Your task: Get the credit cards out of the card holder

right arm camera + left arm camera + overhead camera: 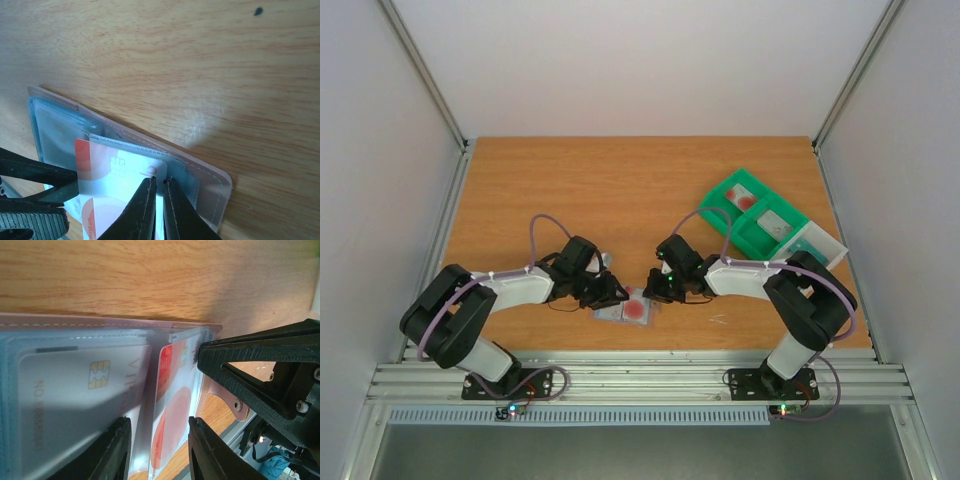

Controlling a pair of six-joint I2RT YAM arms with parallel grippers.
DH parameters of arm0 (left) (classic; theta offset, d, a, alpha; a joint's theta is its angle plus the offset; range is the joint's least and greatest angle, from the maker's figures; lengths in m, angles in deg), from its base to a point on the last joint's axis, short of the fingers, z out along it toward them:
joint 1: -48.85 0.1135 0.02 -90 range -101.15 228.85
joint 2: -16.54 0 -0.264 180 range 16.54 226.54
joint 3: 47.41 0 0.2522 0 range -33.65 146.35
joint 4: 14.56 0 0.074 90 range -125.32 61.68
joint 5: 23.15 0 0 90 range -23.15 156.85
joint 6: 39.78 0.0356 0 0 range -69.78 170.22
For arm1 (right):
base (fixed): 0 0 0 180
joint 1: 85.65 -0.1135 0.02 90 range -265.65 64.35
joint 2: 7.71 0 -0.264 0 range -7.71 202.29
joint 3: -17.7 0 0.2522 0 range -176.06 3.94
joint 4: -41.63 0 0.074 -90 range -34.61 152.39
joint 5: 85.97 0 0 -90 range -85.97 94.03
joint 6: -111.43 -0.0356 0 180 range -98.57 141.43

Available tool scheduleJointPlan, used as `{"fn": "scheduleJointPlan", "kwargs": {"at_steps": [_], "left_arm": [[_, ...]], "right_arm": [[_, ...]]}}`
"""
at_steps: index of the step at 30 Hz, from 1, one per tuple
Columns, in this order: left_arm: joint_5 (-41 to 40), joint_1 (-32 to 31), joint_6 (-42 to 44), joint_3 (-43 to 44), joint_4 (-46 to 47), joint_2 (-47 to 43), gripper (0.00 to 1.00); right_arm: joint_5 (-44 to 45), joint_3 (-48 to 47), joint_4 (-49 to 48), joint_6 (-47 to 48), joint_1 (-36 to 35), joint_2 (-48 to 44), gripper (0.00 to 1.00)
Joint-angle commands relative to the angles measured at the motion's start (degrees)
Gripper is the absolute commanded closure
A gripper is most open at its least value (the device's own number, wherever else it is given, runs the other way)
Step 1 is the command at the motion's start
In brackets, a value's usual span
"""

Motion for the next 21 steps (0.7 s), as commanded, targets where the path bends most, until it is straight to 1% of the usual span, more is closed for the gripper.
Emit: {"fn": "scheduleJointPlan", "kwargs": {"at_steps": [1,6,12,16,21], "left_arm": [[-1.3,-0.2,0.0,-1.8,0.4,-0.4,0.67],[-0.1,-0.2,-1.7,-2.3,2.8,-0.9,0.74],[1.1,-0.2,-2.9,-2.4,3.9,-1.1,0.79],[1.6,-0.1,-3.4,-2.9,6.5,-1.0,0.85],[2.6,-0.2,-4.3,-3.2,8.4,-0.9,0.85]], "right_arm": [[2.2,1.0,0.4,2.2,0.0,3.3,0.95],[2.0,1.6,-0.5,2.0,0.0,3.3,0.95],[2.0,1.7,-0.9,1.9,-0.1,3.3,0.95],[2.0,1.7,-1.0,1.9,0.0,3.1,0.95],[1.9,1.9,-1.2,1.8,0.0,3.0,0.95]]}}
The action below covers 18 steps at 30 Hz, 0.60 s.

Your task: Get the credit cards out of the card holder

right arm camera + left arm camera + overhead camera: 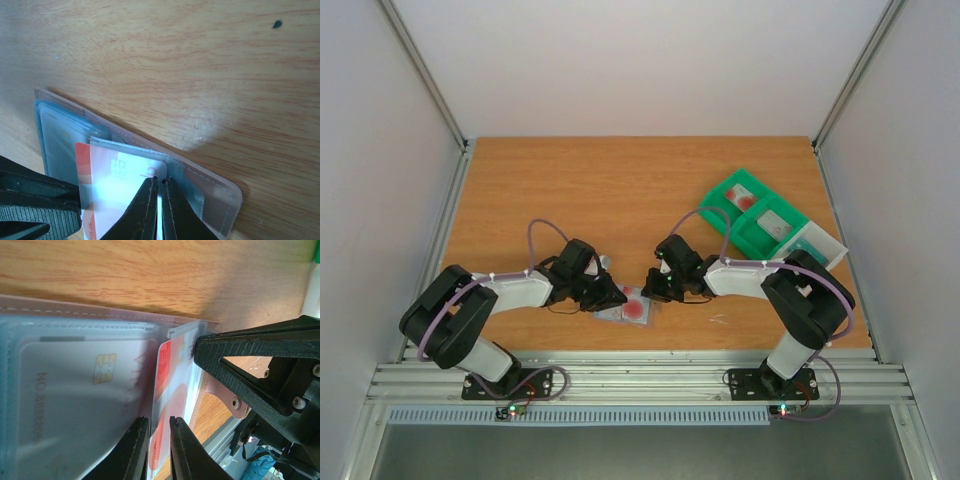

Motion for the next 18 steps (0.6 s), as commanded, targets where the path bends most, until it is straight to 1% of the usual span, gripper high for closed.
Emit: {"fn": "scheduleJointPlan", "kwargs": {"at_steps": [1,9,14,18], "left_arm": [[1.5,-0.2,-1.1,-0.9,4.9,-0.7,0.85],[1.5,-0.2,-1.4,-1.2,5.6,-0.2,0.87],[1.4,-0.1,-1.4,-1.2,5.6,0.0,0.99],[1.1,-0.2,-1.1,-1.2,5.0,-0.4,1.0]], "right_arm": [[2.3,1.7,1.5,0.8,0.0,2.1,0.95],[2.2,1.8,1.2,0.8,0.0,2.1,0.95],[2.4,1.9,1.3,0.7,0.0,2.2,0.95],[2.7,1.9,1.5,0.8,0.0,2.1,0.95]]}}
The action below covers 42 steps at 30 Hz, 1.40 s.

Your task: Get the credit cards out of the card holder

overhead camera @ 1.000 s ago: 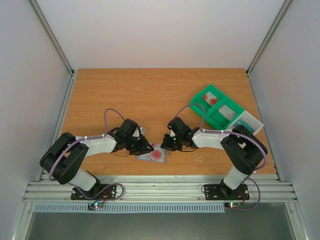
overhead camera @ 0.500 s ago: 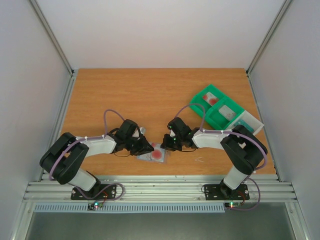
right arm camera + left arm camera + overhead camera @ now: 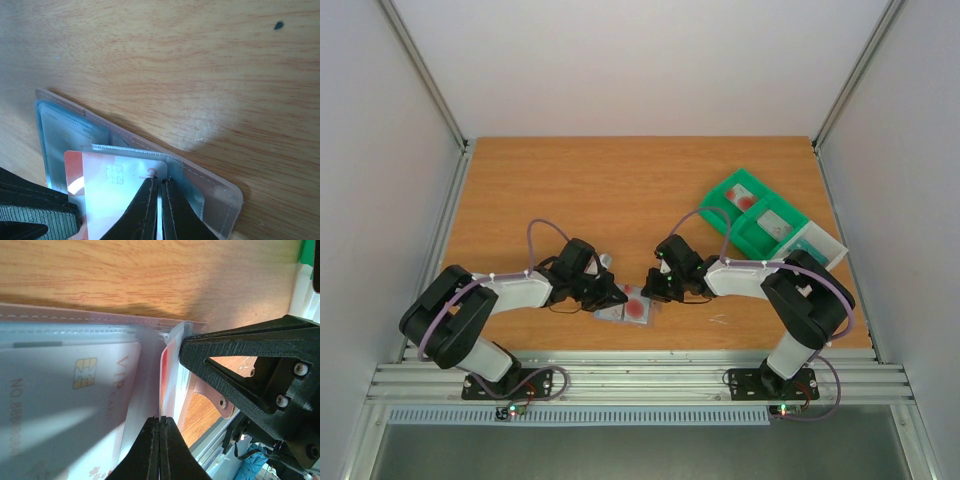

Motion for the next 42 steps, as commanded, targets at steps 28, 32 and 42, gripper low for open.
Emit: {"fn": "scheduleJointPlan", "kwargs": {"at_steps": [28,32,42], "left_arm": [[-13.4,3.1,2.3,-1.2,-15.8,-16.1,1.0],[-13.8,4.0,1.5,-1.0,-16.4,-19.9,0.99],[-11.0,4.3,-2.6,0.2,-13.0,-29.0,0.99]], "right_arm": [[1.5,0.2,3.0,1.1,0.8,-0.9,0.91],[-0.5,0.4,1.4,0.1,0.8,-5.0,0.85],[-8.0,3.1,-9.4,-8.6,0.9,-15.2,0.63]]}}
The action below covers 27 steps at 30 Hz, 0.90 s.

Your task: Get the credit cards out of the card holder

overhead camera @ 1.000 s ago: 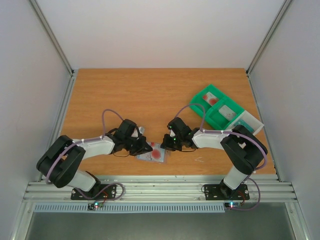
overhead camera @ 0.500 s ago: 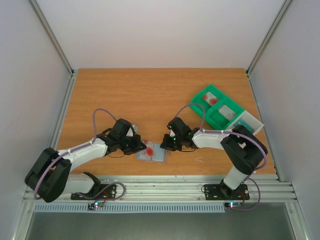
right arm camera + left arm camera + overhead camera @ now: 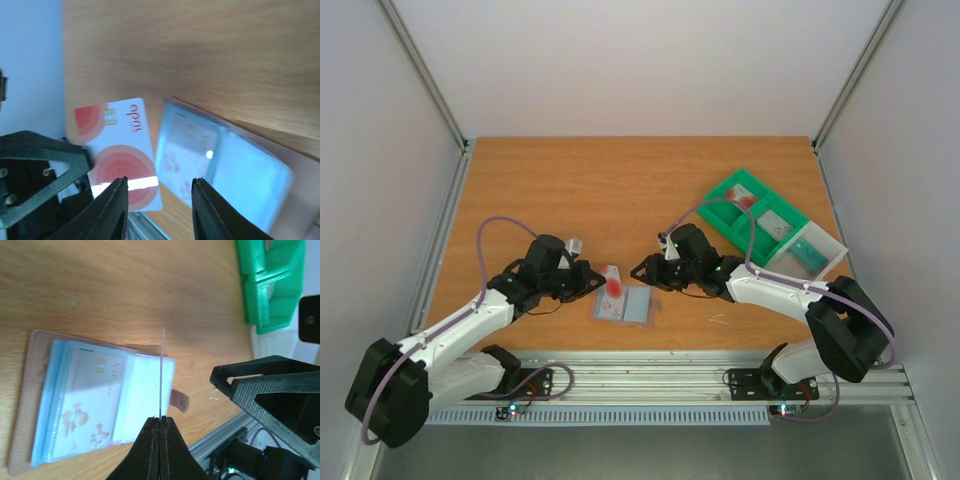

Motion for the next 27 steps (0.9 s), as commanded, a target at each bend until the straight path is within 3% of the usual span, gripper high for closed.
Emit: {"fn": "scheduleJointPlan", "kwargs": {"at_steps": [1,7,13,18,23,25,27], "left_arm": [[1.2,0.2,-2.9,0.6,4.0,-5.0,0.99],[2.5,0.2,-6.0,0.5,8.0,-10.3,1.0],[4.4,0.2,-8.9,-0.2,12.9,-12.4,1.0],[4.9,0.2,-10.7,-2.5,17.3,-13.0,1.0],[4.8,0.2,-11.9,-5.9,20.3,-15.2,1.0],[5.1,0.2,-12.2,-6.4,21.0,-16.2,0.99],[5.5,0.2,-11.7,-6.4,20.8,-16.9,0.92]], "right_arm": [[-5.3,2.4,-9.0,-6.8,0.2,-2.3,0.6],[-8.7,2.8,-15.5,-11.8,0.2,-1.9,0.53],[-11.9,3.6,-23.4,-15.1,0.2,-0.9,0.56],[-13.1,7.6,-33.1,-17.0,0.2,0.2,0.71],[-15.9,10.4,-43.8,-19.1,0.9,1.5,0.98],[-17.3,11.2,-47.5,-19.7,1.5,1.7,0.99],[-18.3,11.5,-48.6,-19.4,1.8,1.5,0.99]]}}
